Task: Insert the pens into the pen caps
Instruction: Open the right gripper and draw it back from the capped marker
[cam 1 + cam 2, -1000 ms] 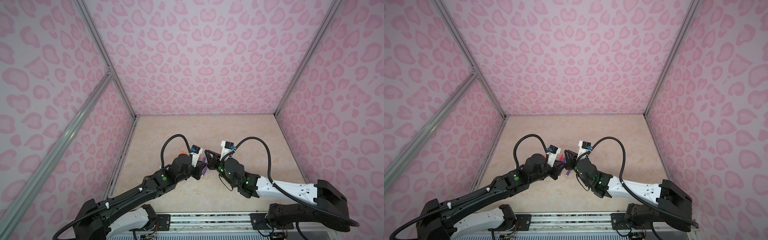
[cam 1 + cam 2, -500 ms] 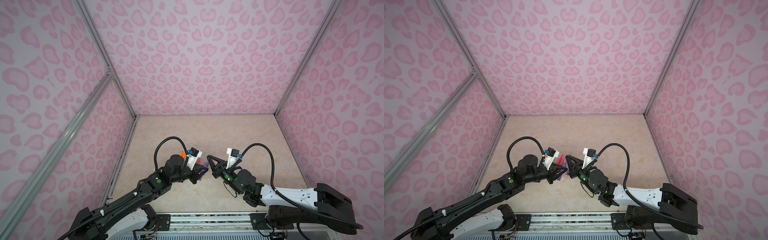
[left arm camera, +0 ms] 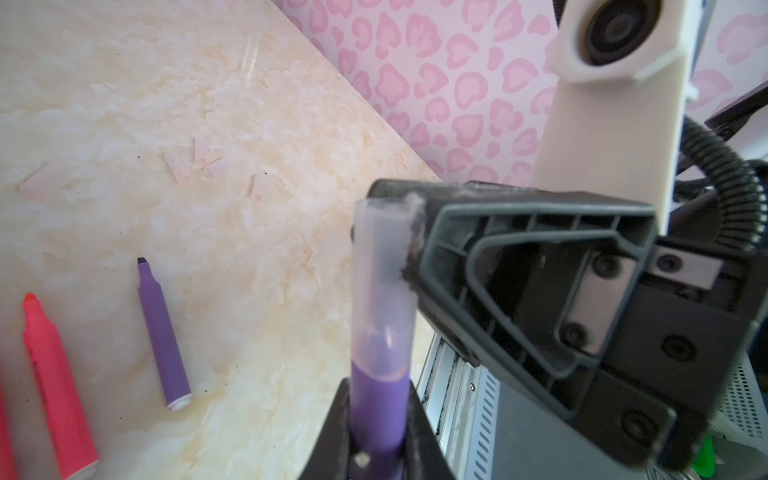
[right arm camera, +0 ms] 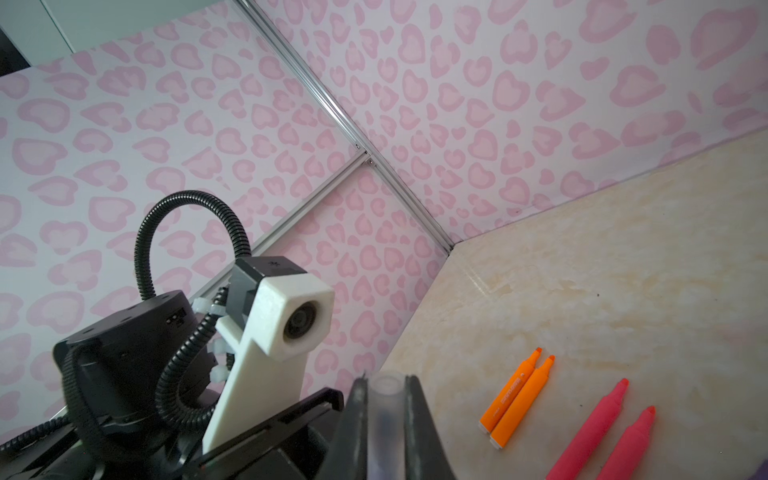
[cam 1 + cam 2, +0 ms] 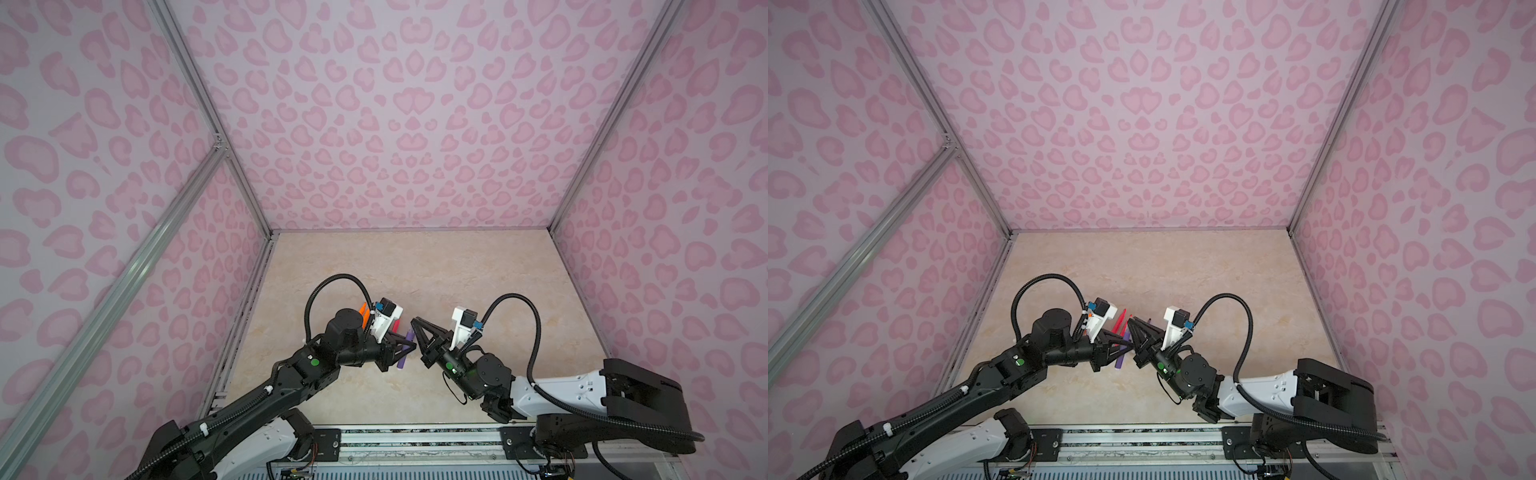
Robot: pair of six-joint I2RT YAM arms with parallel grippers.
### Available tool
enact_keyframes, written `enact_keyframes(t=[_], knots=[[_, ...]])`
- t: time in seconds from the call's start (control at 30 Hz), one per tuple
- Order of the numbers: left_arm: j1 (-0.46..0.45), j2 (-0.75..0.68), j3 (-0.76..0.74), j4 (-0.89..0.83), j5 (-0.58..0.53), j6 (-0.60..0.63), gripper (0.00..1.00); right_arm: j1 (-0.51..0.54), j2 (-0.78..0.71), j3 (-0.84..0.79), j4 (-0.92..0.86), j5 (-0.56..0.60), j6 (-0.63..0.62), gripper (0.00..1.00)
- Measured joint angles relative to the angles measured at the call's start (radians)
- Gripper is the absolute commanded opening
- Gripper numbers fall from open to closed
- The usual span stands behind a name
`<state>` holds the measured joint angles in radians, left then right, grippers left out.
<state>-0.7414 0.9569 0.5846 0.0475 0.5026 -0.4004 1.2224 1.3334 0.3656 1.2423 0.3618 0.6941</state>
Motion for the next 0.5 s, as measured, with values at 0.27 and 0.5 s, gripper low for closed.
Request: enact_keyframes(t=[0.27,0.5], knots=[[0.027,0.007,0.001,0.161,-0.200,-0.052,0.04,0.069,0.006,-0.034,-0.050,-0.135,-0.032,0.00],[0.027,0.008,0.006,0.157,-0.267,-0.051,0.04,0.069,-0.179,0.018,-0.258,-0.029,-0.051,0.23]])
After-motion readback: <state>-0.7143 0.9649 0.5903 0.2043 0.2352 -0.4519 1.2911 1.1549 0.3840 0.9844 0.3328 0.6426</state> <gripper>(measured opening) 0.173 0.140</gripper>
